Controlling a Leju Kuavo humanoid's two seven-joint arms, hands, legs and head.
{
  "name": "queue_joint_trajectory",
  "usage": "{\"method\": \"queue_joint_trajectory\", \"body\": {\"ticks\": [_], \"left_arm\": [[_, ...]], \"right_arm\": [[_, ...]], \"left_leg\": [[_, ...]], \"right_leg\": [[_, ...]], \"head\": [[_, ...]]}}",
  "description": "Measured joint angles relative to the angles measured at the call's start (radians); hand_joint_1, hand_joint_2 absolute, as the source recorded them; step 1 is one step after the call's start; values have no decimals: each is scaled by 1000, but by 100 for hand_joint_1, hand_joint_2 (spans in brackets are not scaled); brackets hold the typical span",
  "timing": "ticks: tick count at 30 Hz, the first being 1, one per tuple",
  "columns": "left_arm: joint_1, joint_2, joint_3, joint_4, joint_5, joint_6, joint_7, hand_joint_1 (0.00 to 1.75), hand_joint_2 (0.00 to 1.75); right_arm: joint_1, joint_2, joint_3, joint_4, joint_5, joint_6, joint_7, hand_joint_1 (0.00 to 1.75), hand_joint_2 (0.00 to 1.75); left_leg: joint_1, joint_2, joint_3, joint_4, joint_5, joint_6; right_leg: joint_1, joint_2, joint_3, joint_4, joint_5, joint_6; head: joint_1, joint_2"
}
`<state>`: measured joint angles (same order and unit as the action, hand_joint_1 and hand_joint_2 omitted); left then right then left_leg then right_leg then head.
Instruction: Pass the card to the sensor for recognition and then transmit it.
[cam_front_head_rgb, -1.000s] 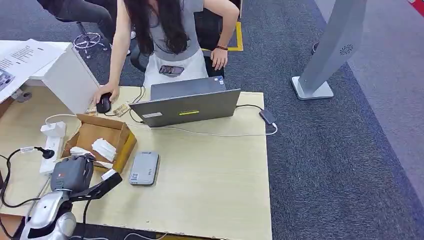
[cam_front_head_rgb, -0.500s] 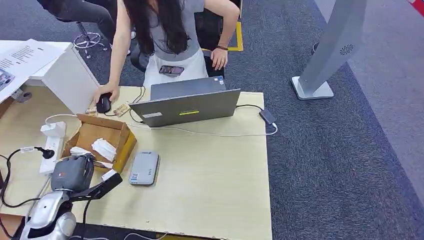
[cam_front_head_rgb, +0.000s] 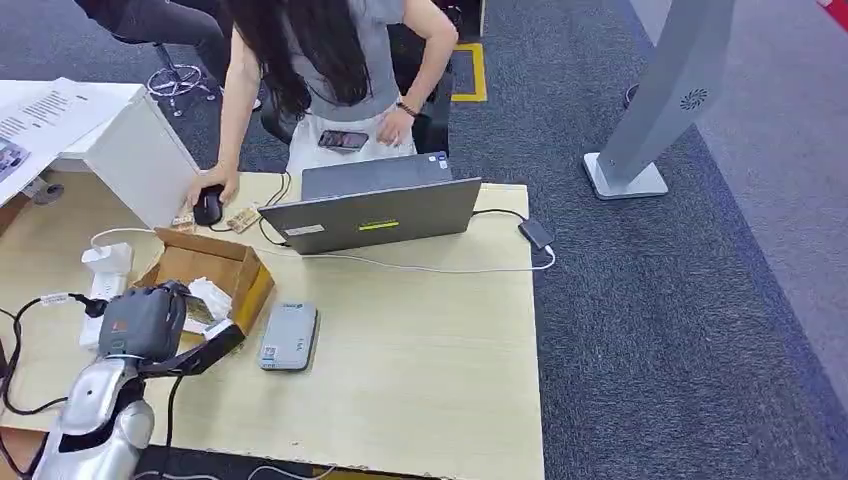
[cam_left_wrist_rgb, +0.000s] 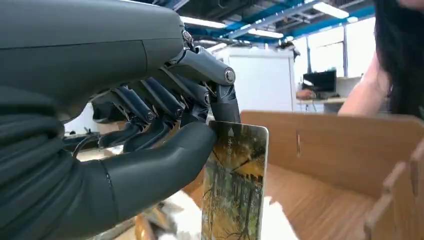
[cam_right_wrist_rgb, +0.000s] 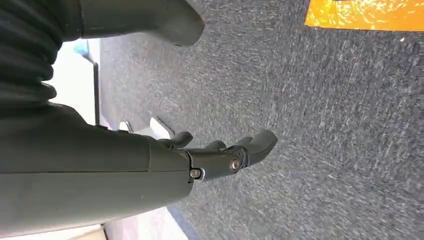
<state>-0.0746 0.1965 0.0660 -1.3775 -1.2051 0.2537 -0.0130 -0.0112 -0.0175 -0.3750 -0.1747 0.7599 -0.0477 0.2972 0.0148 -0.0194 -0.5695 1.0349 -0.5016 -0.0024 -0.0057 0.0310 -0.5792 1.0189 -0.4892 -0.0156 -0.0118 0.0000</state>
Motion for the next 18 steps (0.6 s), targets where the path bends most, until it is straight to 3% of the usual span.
{"method": "queue_joint_trajectory", "body": {"ticks": [7,18], "left_arm": [[-105,7,-1,80,-9,44,-3,175,175],[-162,8,-2,150,-4,77,-12,175,175]], "right_arm": [[-2,0,-2,0,23,2,-1,0,175],[-5,-2,-6,0,36,6,5,0,175]], "left_leg": [[0,0,0,0,0,0],[0,0,0,0,0,0]], "right_leg": [[0,0,0,0,0,0],[0,0,0,0,0,0]], "head": [[0,0],[0,0]]}}
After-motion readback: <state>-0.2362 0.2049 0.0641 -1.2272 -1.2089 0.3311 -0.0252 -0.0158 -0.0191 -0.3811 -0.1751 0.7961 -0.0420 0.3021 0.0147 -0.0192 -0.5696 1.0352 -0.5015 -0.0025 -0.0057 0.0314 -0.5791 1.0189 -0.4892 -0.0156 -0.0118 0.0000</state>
